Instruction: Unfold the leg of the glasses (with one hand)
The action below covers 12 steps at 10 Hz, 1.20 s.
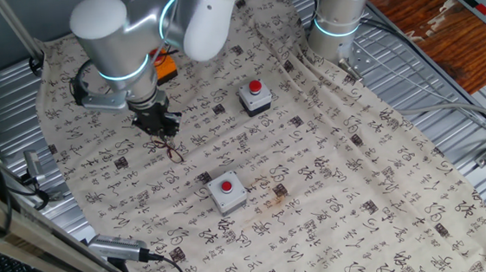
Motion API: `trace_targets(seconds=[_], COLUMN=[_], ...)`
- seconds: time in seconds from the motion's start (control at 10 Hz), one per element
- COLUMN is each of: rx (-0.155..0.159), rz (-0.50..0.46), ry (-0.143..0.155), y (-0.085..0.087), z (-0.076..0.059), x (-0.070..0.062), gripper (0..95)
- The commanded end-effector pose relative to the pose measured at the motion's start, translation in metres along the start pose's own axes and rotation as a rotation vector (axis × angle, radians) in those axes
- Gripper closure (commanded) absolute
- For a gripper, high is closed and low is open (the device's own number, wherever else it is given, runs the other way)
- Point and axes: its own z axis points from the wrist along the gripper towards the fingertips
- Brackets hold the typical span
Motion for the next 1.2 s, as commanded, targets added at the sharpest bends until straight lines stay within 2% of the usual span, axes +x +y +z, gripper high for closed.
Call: trace_targets(seconds=[0.1,0.4,0.5,1.2], rx=[-0.021,-0.027,-0.026,-0.019], rz=[-0.001,-0.001,0.0,-0.006], ry=[-0.023,-0.038,-0.041,-0.054], y=[0.0,0.002,0.002,0.007], z=[0.002,0.005,0.006,0.013], x=[-0.003,-0.007,-0.009,-0.019], gripper=[57.0,57.0,76.0,76.0])
